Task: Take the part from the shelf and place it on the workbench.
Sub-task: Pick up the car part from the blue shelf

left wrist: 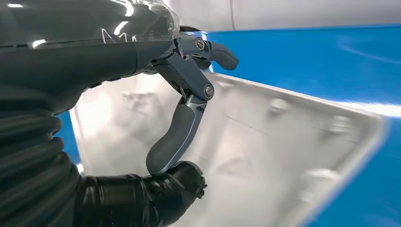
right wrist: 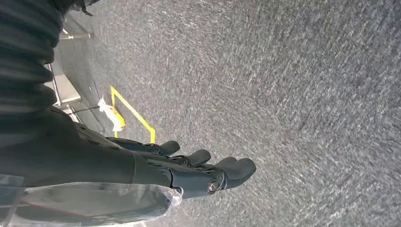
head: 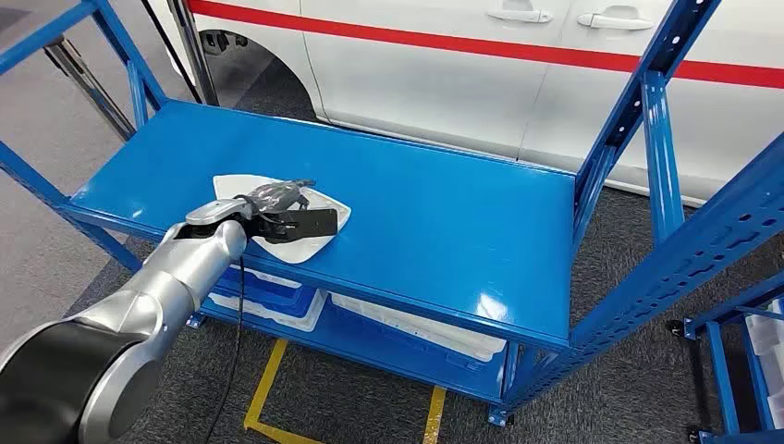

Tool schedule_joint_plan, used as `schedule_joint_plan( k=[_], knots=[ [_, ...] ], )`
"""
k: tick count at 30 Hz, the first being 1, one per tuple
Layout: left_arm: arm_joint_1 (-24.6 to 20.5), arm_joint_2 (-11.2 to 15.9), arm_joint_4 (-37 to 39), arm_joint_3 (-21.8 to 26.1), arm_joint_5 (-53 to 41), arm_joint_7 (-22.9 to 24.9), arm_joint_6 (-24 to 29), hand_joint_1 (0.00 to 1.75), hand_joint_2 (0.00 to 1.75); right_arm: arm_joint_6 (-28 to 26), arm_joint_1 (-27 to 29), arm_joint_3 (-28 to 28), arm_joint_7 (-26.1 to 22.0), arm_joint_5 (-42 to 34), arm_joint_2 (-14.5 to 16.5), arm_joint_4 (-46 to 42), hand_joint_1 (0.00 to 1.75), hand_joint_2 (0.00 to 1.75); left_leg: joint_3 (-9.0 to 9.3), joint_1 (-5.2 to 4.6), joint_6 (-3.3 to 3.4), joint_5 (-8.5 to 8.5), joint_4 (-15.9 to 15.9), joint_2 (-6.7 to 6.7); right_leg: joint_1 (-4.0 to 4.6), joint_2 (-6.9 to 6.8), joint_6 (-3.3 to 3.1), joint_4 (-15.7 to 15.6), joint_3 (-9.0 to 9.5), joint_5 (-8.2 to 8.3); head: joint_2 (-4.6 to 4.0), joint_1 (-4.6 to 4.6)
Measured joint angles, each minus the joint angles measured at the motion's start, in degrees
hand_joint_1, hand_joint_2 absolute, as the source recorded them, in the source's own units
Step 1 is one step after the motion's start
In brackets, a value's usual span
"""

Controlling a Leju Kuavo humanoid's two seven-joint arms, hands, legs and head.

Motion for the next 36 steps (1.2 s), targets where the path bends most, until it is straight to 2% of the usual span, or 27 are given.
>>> schedule_joint_plan(
  k=[2,5,7,8,10,11,12,13,15,17,20,22,23,25,26,27,28,29,31,32,33,36],
  knots=[
    [-0.29,0.24,0.01,-0.28,-0.41,0.73,0.38,0.0,1.75,-0.01,-0.05,-0.06,0.08,0.0,0.03,-0.01,0.0,1.75,0.41,-0.17,0.09,-0.11,-1.1,0.0,-0.01,-0.02,0.2,-0.03,-0.18,0.1,0.0,-0.02],
    [-0.75,1.26,0.02,-1.34,-1.43,2.59,1.29,0.0,1.75,-0.02,-0.14,-0.22,0.21,0.0,0.07,-0.01,0.0,1.75,1.21,-0.26,0.26,0.13,-2.9,0.04,-0.15,-0.08,0.94,-0.36,-0.16,0.32,0.0,-0.02],
    [-1.08,1.88,0.07,-1.83,-1.65,3.26,1.48,0.0,1.75,-0.02,-0.08,-0.27,0.27,0.0,0.03,-0.01,0.0,1.75,1.89,0.07,0.51,0.74,-4.12,0.16,-0.15,-0.1,1.41,0.93,-0.58,-0.77,0.0,0.0],
    [-1.27,2.15,0.13,-1.99,-1.65,3.54,1.57,0.0,1.75,-0.02,-0.03,-0.29,0.3,0.0,0.01,-0.01,0.0,1.75,2.1,0.24,0.61,0.97,-4.52,0.22,-0.2,-0.11,1.59,3.11,-1.56,-2.12,0.0,0.02],
    [-1.49,2.79,0.34,-2.36,-1.93,4.17,1.81,0.0,1.75,-0.02,0.07,-0.33,0.36,0.0,0.0,0.01,0.0,1.75,2.07,0.22,0.78,1.03,-4.55,0.22,-0.3,-0.1,1.95,9.92,-4.81,-5.36,0.0,0.02],
    [-1.43,3.12,0.49,-2.59,-2.25,4.53,2.03,0.0,1.75,-0.02,0.09,-0.35,0.39,0.0,0.0,0.01,0.0,1.75,2.05,0.22,0.76,0.99,-4.48,0.22,-0.38,-0.12,2.14,12.65,-6.16,-6.13,0.0,0.02],
    [-1.34,3.49,0.64,-2.85,-2.67,4.93,2.33,0.0,1.75,-0.03,0.1,-0.38,0.44,0.0,-0.01,0.01,0.0,1.75,2.03,0.24,0.71,0.91,-4.35,0.21,-0.49,-0.13,2.31,13.71,-6.74,-5.9,0.0,0.02],
    [-1.29,3.85,0.78,-3.07,-3.09,5.3,2.68,0.0,1.75,-0.03,0.09,-0.42,0.51,0.0,-0.05,0.0,0.0,1.75,2.02,0.3,0.58,0.77,-4.12,0.2,-0.62,-0.15,2.46,12.55,-6.22,-4.62,0.0,0.02],
    [-1.36,4.63,0.94,-3.47,-3.74,5.9,3.42,0.0,1.75,-0.04,0.1,-0.62,0.7,0.01,-0.15,-0.01,0.0,1.75,1.95,0.49,0.09,0.19,-3.32,0.17,-0.91,-0.16,2.68,6.03,-2.95,-1.25,0.0,0.03],
    [-1.64,5.48,1.05,-3.85,-4.01,6.24,3.9,0.0,1.75,-0.05,0.11,-0.85,0.84,0.02,-0.18,0.01,0.0,1.75,1.54,0.42,-0.6,-0.42,-2.28,0.14,-0.86,-0.03,2.3,1.19,-0.62,0.02,0.0,-0.03],
    [-1.84,6.38,1.2,-4.17,-4.06,6.41,4.22,0.0,1.75,-0.15,0.08,-1.09,0.87,0.02,-0.15,0.01,0.0,1.75,1.16,0.34,-1.38,-0.55,-2.08,0.05,-0.59,0.04,1.15,0.37,-0.41,-0.09,0.0,-0.09],
    [-1.87,6.84,1.3,-4.22,-4.01,6.45,4.35,0.0,1.75,-0.25,0.04,-1.22,0.87,0.02,-0.17,0.0,0.0,1.75,0.58,0.53,-1.88,-1.72,-0.64,0.02,-0.68,-0.01,0.46,0.0,-0.27,0.15,0.0,-0.1],
    [-1.9,7.08,1.36,-4.24,-3.99,6.49,4.45,0.0,1.75,-0.3,0.02,-1.26,0.87,0.02,-0.18,-0.01,0.0,1.75,-0.39,0.64,-2.15,-3.11,1.59,0.01,-0.73,-0.03,0.18,-0.17,-0.19,0.25,0.0,-0.13],
    [-1.77,7.45,1.54,-4.25,-3.91,6.57,4.81,0.0,1.75,-0.4,0.04,-1.31,0.87,0.02,-0.2,-0.01,0.0,1.75,-3.48,0.8,-2.6,-6.43,8.43,0.03,-0.64,0.01,-0.1,-0.24,-0.18,0.27,0.0,-0.16],
    [-1.56,7.62,1.64,-4.27,-3.89,6.61,5.06,0.0,1.75,-0.44,0.05,-1.34,0.87,0.02,-0.2,-0.01,0.0,1.75,-4.95,0.83,-2.69,-7.37,11.41,0.02,-0.6,0.02,-0.13,-0.24,-0.18,0.26,0.0,-0.16],
    [-1.33,7.74,1.75,-4.28,-3.88,6.66,5.36,0.0,1.75,-0.48,0.07,-1.37,0.87,0.02,-0.2,-0.01,0.0,1.75,-5.72,0.84,-2.7,-7.33,12.77,0.02,-0.57,0.03,-0.14,-0.24,-0.17,0.24,0.0,-0.16],
    [-1.17,7.85,1.84,-4.29,-3.92,6.72,5.72,0.0,1.75,-0.52,0.07,-1.39,0.87,0.03,-0.2,-0.01,0.0,1.75,-5.53,0.84,-2.62,-6.24,12.06,0.02,-0.55,0.04,-0.14,-0.23,-0.15,0.23,0.0,-0.16],
    [-1.12,7.95,1.89,-4.29,-3.97,6.79,6.14,0.0,1.75,-0.55,0.06,-1.43,0.87,0.05,-0.2,-0.01,0.0,1.75,-4.35,0.83,-2.43,-4.35,9.34,0.02,-0.54,0.03,-0.11,-0.23,-0.09,0.22,0.0,-0.16],
    [-1.32,8.09,1.91,-4.29,-4.04,6.93,7.12,0.0,1.75,-0.6,0.03,-1.5,0.87,0.14,-0.18,-0.01,0.0,1.75,-0.86,0.66,-1.94,-0.95,1.8,0.02,-0.47,0.02,0.03,-0.23,-0.01,0.18,0.0,-0.16],
    [-1.48,8.15,1.91,-4.3,-4.04,7.01,7.57,0.0,1.75,-0.62,0.01,-1.55,0.87,0.2,-0.17,-0.01,0.0,1.75,0.41,0.5,-1.72,-0.19,-0.82,0.0,-0.43,0.02,0.22,-0.27,-0.03,0.21,0.0,-0.16],
    [-1.61,8.18,1.91,-4.3,-4.05,7.08,7.94,0.0,1.75,-0.64,0.0,-1.59,0.87,0.25,-0.16,-0.01,0.0,1.75,1.03,0.33,-1.56,-0.08,-2.16,-0.03,-0.42,0.01,0.45,-0.33,-0.06,0.26,0.0,-0.16],
    [-1.81,8.24,1.91,-4.32,-4.05,7.3,8.45,0.0,1.75,-0.68,-0.07,-1.68,0.87,0.35,-0.15,-0.01,0.0,1.75,1.53,0.31,-0.8,0.21,-3.25,-0.05,-0.41,-0.06,1.42,-0.68,0.11,0.41,0.0,-0.14]
  ],
)
